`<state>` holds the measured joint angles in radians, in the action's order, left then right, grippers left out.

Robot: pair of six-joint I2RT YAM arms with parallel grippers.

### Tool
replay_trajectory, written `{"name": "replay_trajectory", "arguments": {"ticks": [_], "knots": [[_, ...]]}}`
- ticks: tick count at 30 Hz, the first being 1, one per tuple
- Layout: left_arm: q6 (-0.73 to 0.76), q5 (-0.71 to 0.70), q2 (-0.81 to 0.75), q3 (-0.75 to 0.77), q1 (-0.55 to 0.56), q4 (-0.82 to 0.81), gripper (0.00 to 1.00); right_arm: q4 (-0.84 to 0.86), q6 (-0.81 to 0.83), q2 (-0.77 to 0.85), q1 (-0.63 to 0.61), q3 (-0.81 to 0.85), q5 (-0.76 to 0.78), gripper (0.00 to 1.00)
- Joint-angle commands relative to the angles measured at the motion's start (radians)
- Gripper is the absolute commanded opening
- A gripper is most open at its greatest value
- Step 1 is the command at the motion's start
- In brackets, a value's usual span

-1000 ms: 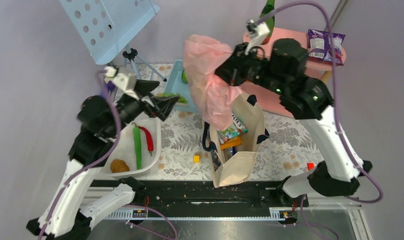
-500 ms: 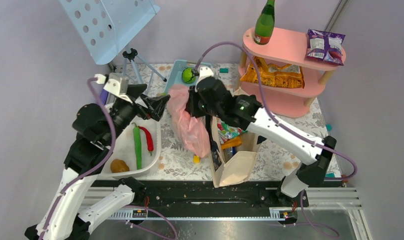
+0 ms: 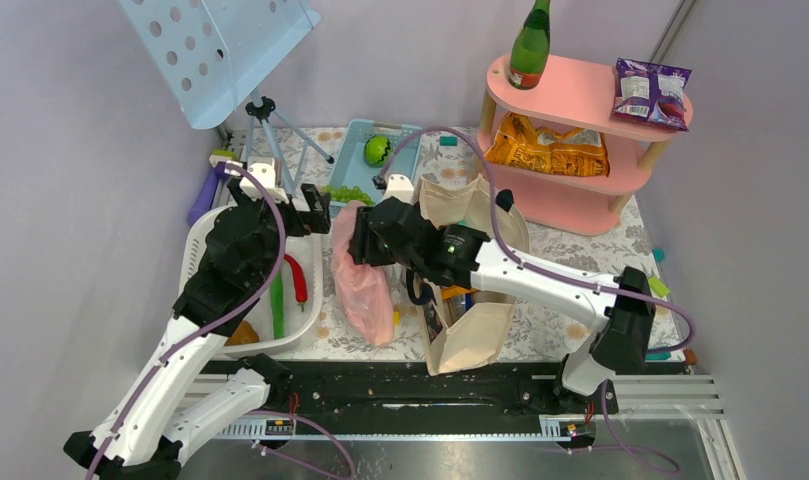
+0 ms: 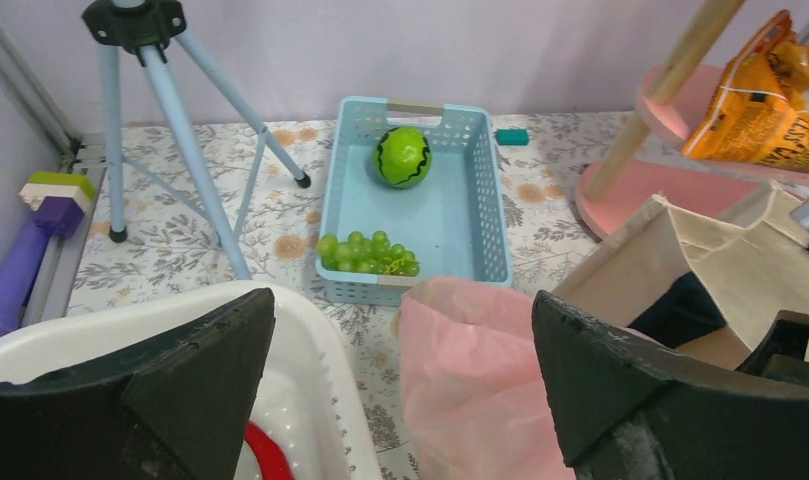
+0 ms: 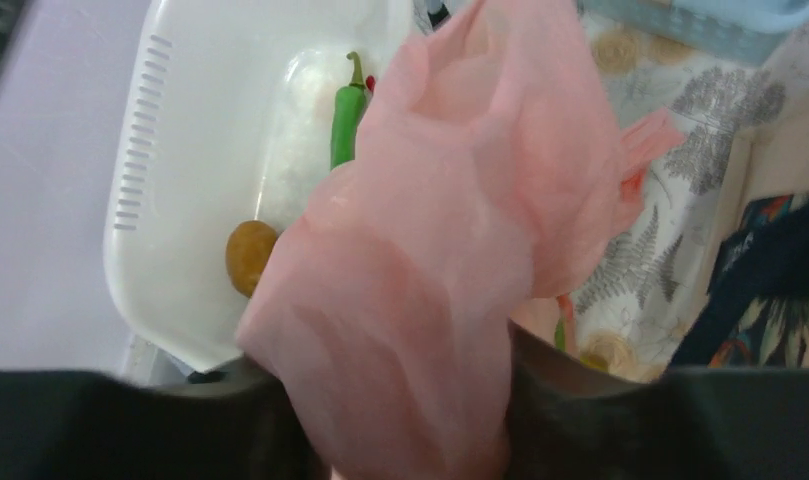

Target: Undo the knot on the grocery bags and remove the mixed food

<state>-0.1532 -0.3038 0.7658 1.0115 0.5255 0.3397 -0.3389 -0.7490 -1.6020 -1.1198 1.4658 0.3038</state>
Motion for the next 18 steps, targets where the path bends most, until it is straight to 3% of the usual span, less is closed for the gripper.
{"name": "replay_trajectory", "arguments": {"ticks": [1,3,4,10,16,18], "knots": [[0.033,-0.099,-0.026,-0.023,-0.004,-0.101,0.99,-0.007,0.054,-0.052,-0.005,0.139,0.052,0.70],[0.036,-0.105,-0.030,-0.036,-0.004,-0.104,0.99,-0.052,0.100,-0.046,-0.005,0.159,0.079,0.94],[0.036,-0.104,-0.031,-0.041,-0.004,-0.104,0.99,-0.069,0.122,-0.035,-0.005,0.163,0.094,0.98],[0.032,-0.076,-0.022,-0.047,-0.005,-0.094,0.99,-0.261,0.253,0.054,-0.005,0.225,0.136,1.00],[0.026,-0.040,0.008,-0.037,-0.004,-0.070,0.99,-0.546,0.343,0.112,0.033,0.297,0.372,0.99],[0.026,-0.037,0.014,-0.037,-0.004,-0.068,0.99,-0.619,0.341,0.139,0.090,0.293,0.372,0.99]]}}
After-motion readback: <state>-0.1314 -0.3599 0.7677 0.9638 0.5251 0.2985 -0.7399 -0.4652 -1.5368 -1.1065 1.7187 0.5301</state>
